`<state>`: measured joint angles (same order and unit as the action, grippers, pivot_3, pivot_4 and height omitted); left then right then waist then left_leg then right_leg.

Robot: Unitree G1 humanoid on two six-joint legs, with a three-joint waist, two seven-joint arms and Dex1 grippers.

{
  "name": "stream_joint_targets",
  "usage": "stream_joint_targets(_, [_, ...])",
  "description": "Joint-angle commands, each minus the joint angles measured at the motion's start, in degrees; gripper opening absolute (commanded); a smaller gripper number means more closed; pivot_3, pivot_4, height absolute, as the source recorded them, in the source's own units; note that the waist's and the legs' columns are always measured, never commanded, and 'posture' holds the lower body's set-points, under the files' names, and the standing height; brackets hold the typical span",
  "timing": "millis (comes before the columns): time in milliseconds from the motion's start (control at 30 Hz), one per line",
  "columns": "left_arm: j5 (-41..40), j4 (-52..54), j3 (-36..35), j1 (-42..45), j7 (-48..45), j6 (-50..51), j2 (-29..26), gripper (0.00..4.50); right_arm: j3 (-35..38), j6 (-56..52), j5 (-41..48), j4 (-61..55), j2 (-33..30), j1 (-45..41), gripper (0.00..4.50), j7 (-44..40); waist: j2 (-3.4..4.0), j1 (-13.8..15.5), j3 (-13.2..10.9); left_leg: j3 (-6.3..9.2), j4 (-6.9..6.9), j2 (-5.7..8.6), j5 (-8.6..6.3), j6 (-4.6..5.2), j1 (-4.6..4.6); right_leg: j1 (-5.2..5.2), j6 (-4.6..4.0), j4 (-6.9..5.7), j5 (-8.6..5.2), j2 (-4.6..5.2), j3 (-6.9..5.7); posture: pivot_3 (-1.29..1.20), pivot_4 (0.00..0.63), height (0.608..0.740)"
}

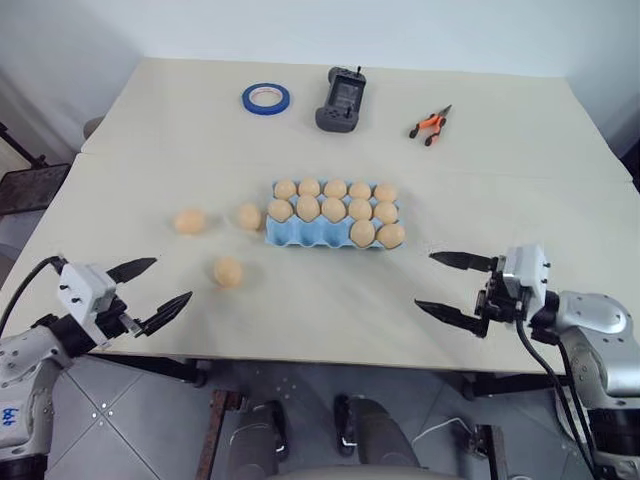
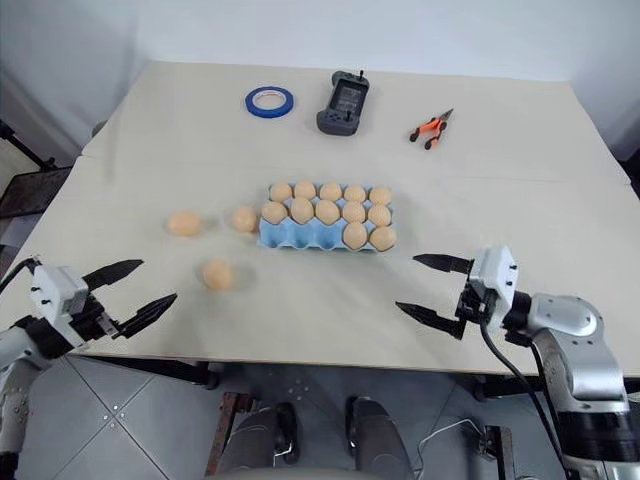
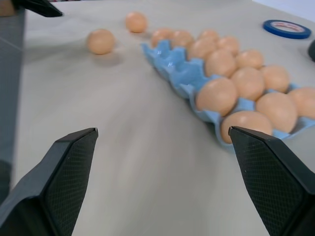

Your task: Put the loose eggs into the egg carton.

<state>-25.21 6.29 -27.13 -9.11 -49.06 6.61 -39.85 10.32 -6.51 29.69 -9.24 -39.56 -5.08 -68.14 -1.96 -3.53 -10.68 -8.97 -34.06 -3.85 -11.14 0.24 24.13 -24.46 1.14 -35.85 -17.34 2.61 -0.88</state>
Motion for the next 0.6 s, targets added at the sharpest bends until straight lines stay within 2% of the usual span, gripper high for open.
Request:
stream_joint_targets(33, [-0.5,4.3,-0.8,-2.8,2.7,2.0,1.3,4.5,0.4,1.3,2.2,-5.1,0.2,0.2,4.45,-0.7,0.0,0.0,0.0,0.0,0.0,0.0,0.0,0.0,0.0,0.0,0.01,0.01,0.0,0.01,0.02,0.0,0.15,0.74])
stream_joint_targets(200, [0.1,7.0,1.9,-2.7,7.1,3.5,4.9,4.5,-0.7,0.5,4.1,-5.9,1.7,-1.6,4.45,0.2,-0.02,0.3,0.0,0.04,0.0,-0.01,-0.01,-0.01,0.04,0.01,0.0,0.14,0.01,0.01,-0.03,0.0,0.15,0.74])
stream_joint_targets(500, [2.8,7.1,8.5,3.9,15.3,7.3,9.0,4.5,-5.6,8.3,1.8,0.7,9.2,-3.1,4.45,-2.8,-0.05,0.4,0.0,0.04,0.04,0.02,-0.03,0.04,0.06,0.09,0.05,0.26,0.03,0.0,-0.04,0.0,0.15,0.74])
stream_joint_targets(600, [3.9,6.6,11.2,6.1,16.1,8.0,9.7,4.5,-7.0,9.8,1.0,3.0,11.4,-4.0,4.45,-2.4,-0.05,0.3,0.0,0.04,0.02,0.02,-0.02,0.04,0.04,0.08,0.41,0.16,0.24,0.0,-0.05,0.0,0.15,0.74])
